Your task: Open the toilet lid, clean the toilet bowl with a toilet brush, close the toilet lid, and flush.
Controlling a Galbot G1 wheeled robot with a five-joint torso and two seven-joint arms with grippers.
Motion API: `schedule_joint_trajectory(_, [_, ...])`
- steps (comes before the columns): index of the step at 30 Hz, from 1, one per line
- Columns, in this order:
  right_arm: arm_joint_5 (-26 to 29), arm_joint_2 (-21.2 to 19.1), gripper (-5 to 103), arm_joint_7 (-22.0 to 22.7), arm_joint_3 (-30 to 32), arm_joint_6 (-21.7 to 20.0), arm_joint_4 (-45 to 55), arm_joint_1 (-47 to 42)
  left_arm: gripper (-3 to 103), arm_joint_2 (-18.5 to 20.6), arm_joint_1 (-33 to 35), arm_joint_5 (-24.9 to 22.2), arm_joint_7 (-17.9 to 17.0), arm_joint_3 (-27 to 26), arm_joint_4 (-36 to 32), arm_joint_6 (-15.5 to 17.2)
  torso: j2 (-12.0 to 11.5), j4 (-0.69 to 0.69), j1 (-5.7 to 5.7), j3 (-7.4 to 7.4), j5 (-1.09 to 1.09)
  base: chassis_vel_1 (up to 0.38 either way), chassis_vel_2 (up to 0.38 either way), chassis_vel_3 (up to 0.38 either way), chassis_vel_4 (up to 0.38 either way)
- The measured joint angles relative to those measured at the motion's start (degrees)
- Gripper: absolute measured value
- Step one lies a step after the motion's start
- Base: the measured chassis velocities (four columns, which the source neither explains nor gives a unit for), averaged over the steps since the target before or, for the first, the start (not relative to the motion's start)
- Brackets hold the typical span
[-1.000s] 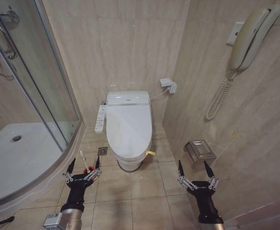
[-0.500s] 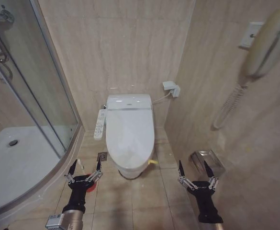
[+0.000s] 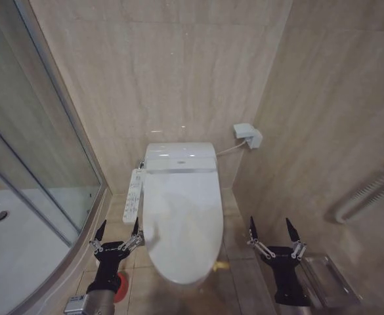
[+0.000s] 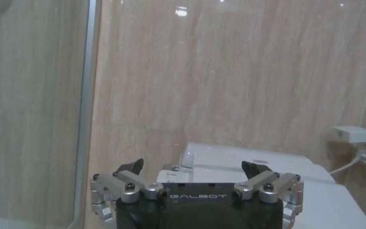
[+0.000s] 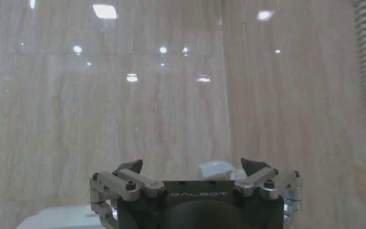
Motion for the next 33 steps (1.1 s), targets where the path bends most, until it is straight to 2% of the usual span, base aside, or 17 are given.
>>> schedule_joint_trajectory(3, [-0.37, -0.02, 100, 0.01, -0.24, 0.42, 0.14, -0.44, 100, -0.09, -0.05, -0.02, -0.01, 0.06, 0.20, -0.03, 0.00, 0.03, -0.04, -0.01, 0.02, -0.012, 0.039, 0.002, 0.019])
schedule_joint_trajectory(8, [-1.47, -0.02, 100, 0.13, -1.06, 0.56, 2.30, -2.35, 100, -0.10, -0.27, -0.27, -0.01, -0.03, 0.68, -0.18, 0.04, -0.01, -0.11, -0.05, 0.03, 0.035, -0.071, -0.069, 0.071])
schedule_joint_trajectory(16, [-6.60, -0.01, 100, 0.27, -2.98, 2.12, 2.71, -5.79, 100, 0.24, -1.57, -1.06, 0.01, -0.09, 2.04, -0.17, 0.04, 0.01, -0.08, -0.03, -0.01, 0.019, -0.019, -0.013, 0.016])
schedule_joint_trajectory(19, [-12.10, -0.47, 100, 1.73, -3.05, 4.35, -5.44, -6.68, 100, 0.43, -2.15, -1.56, 0.04, -0.24, 2.53, -0.12, 0.03, 0.00, -0.06, -0.02, 0.01, 0.000, 0.000, 0.000, 0.000])
schedule_joint_trajectory(23, [-15.96, -2.90, 100, 2.33, -2.69, 5.88, -10.68, -8.11, 100, 0.71, -2.61, -1.79, 0.08, -0.45, 2.94, -0.11, 0.03, 0.01, -0.06, -0.02, 0.02, 0.000, 0.000, 0.000, 0.000])
schedule_joint_trajectory(27, [-18.74, -3.30, 100, 2.84, -2.75, 7.71, -14.51, -9.28, 100, 0.23, -3.79, -1.90, 0.10, -0.45, 4.08, -0.05, 0.03, 0.00, -0.07, -0.03, 0.02, 0.000, 0.000, 0.000, 0.000])
schedule_joint_trajectory(33, [-19.20, -2.30, 100, 2.94, -3.53, 8.30, -19.63, -8.23, 100, -0.44, -4.18, -1.89, 0.13, 0.09, 4.55, -0.03, 0.03, 0.00, -0.07, -0.02, 0.01, 0.000, 0.000, 0.000, 0.000])
